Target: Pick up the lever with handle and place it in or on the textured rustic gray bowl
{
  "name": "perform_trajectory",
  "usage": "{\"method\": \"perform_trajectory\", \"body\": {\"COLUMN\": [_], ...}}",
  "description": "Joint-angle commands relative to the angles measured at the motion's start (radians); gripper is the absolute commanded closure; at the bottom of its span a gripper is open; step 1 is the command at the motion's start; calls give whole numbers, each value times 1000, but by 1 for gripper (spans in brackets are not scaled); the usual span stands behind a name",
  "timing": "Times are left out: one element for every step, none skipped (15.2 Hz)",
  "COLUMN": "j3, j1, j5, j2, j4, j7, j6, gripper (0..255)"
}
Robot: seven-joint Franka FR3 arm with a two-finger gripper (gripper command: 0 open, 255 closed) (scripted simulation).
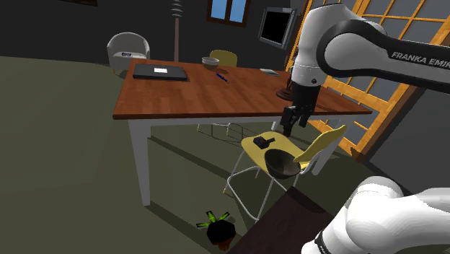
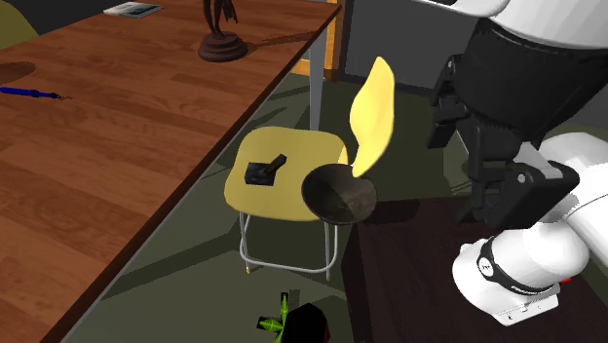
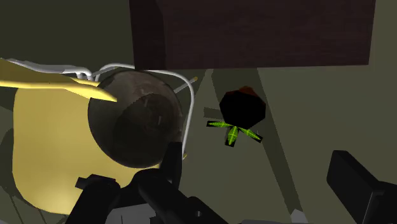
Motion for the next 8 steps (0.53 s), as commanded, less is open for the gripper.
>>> {"method": "perform_trajectory", "body": {"j3": [0, -16, -32, -48, -64, -80, -96, -112], "j1": [0, -7, -14, -21, -28, -35, -42, -49], "j5": [0, -11, -21, -32, -42, -51, -60, -68], "j2": [0, 12, 25, 40, 56, 74, 93, 113], "j4": [0, -13, -25, -35, -44, -52, -58, -64], "j7": [0, -14, -27, -41, -54, -67, -80, -93], "j6": [0, 28, 57, 85, 114, 143, 172, 201], "gripper": [0, 0, 0, 0, 0, 0, 0, 0]}}
